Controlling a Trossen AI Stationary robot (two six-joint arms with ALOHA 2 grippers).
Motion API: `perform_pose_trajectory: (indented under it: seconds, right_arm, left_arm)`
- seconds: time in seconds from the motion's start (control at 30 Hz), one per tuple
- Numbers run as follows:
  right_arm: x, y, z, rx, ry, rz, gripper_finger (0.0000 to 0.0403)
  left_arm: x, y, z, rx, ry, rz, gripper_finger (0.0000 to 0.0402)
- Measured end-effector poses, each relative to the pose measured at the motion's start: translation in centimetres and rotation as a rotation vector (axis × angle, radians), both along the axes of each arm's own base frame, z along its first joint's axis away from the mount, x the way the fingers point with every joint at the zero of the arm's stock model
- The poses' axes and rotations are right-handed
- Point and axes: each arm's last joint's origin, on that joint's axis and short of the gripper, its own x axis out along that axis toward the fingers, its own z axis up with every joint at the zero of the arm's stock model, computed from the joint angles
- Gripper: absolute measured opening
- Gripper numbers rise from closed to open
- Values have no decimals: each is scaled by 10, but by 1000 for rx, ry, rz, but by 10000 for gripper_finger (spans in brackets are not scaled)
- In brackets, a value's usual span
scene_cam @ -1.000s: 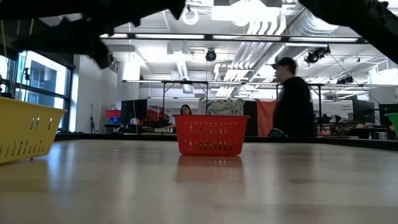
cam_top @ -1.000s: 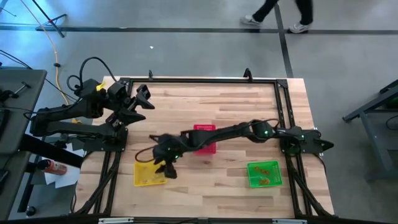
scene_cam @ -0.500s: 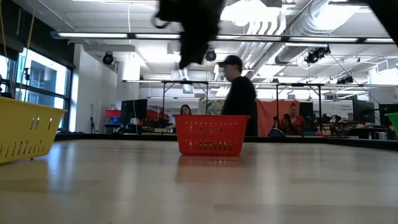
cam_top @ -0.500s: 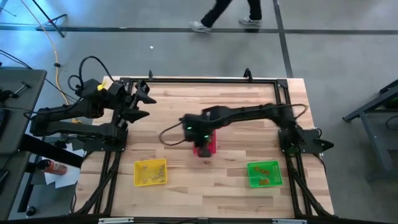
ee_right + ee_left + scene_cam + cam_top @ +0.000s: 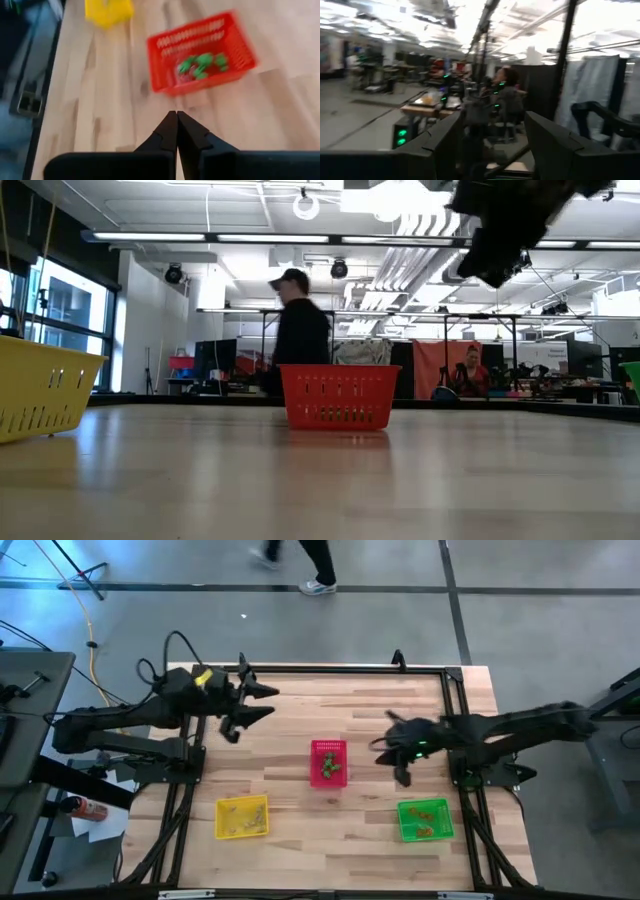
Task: Sort Halloween decoration
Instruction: Return to Home Position
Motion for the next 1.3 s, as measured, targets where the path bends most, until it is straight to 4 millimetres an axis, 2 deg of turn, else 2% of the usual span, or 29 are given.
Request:
perform_pose_trajectory:
  seconds: [0.13, 0.3, 0.43, 0.57, 0.63, 0.83, 1.0, 1.1, 1.3]
  right_arm:
    - [-36, -7, 2, -1, -222, -93, 0]
    - [-56, -17, 23, -34, -535, -125, 0]
    - [-57, -27, 46, -196, -778, -174, 0]
    - [-58, -37, 60, -287, -917, -261, 0]
    - [-59, -42, 61, -297, -928, -290, 0]
    - [-60, -48, 61, -247, -932, -287, 0]
    - [-60, -47, 61, -193, -936, -272, 0]
    - [-60, -47, 61, -197, -934, -279, 0]
    - [-61, -51, 61, -183, -927, -350, 0]
  left_arm:
    - [12, 4, -5, -53, 10, 43, 204]
    - [20, 5, -5, -72, -32, 35, 183]
    - [23, 8, -6, -10, -42, 57, 121]
    - [18, 15, -5, 41, -38, 27, 23]
    - [12, 19, -9, 61, -31, 28, 11]
    - [-4, 22, -58, 10, 44, 59, 2]
    - [-17, 18, -108, -185, 36, 132, 1]
    - [-20, 8, -131, -269, 41, 130, 0]
    - [-29, -21, -155, -271, -36, 141, 0]
